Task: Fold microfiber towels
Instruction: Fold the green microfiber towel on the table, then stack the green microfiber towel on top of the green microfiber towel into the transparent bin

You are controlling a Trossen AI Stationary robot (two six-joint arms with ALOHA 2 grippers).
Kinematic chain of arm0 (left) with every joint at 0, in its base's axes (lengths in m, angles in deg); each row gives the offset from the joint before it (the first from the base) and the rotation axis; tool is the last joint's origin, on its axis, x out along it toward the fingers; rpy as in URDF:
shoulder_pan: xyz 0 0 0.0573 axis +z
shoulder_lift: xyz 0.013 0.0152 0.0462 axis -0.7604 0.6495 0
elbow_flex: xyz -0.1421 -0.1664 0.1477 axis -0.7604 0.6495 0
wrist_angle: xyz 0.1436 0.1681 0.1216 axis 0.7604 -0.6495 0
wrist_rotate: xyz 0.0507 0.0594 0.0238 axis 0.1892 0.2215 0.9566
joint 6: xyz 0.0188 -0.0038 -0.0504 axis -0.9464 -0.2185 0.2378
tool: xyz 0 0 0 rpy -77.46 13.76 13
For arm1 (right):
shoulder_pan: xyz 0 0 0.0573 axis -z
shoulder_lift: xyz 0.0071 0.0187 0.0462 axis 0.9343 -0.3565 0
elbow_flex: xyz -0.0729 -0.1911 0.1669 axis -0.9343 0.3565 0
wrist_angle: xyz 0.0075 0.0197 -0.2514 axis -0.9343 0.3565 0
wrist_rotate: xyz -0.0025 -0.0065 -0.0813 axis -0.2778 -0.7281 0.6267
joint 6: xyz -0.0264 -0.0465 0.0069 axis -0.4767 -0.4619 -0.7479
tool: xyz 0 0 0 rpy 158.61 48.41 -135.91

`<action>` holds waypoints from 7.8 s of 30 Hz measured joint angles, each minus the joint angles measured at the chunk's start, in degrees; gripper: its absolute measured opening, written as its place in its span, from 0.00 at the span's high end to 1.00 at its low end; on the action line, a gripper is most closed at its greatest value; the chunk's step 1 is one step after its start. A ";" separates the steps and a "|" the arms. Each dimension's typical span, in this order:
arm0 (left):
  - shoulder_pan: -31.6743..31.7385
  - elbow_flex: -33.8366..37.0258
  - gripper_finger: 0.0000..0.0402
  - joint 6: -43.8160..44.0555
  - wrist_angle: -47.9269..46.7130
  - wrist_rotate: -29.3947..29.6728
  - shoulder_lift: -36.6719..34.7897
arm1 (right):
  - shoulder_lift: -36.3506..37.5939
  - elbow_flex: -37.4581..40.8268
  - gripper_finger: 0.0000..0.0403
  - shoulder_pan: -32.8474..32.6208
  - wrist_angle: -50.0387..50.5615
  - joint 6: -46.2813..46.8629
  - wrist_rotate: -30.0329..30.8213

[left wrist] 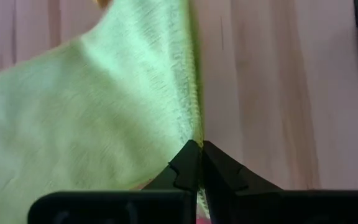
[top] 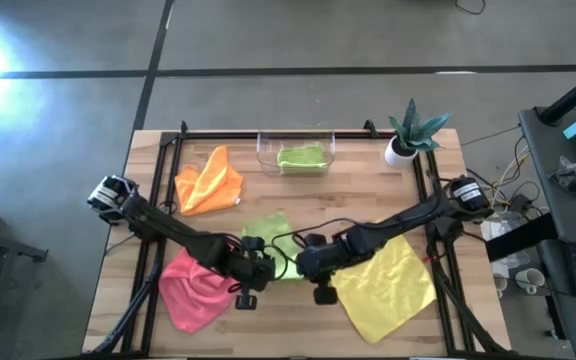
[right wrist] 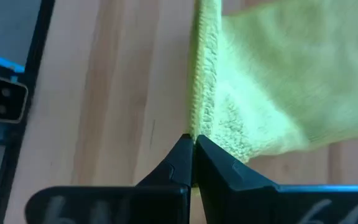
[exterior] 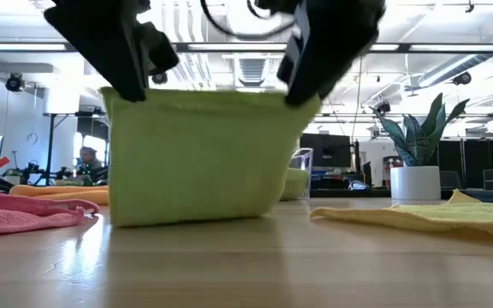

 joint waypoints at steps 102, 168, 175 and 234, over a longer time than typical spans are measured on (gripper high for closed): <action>4.48 20.57 0.69 6.13 13.63 8.66 0.87 | -9.98 6.43 0.61 12.60 -21.54 -27.54 -3.33; 28.28 -15.83 1.00 -33.61 -7.02 21.67 -3.06 | 11.19 -9.80 0.98 24.73 10.95 -15.33 18.21; 39.17 -17.03 1.00 -43.25 2.64 22.25 -3.09 | 9.63 -15.58 0.98 35.20 8.87 -21.84 19.36; 57.77 -13.61 1.00 -58.42 5.15 -9.96 13.10 | -29.27 -51.11 0.98 55.30 51.18 -29.32 -4.55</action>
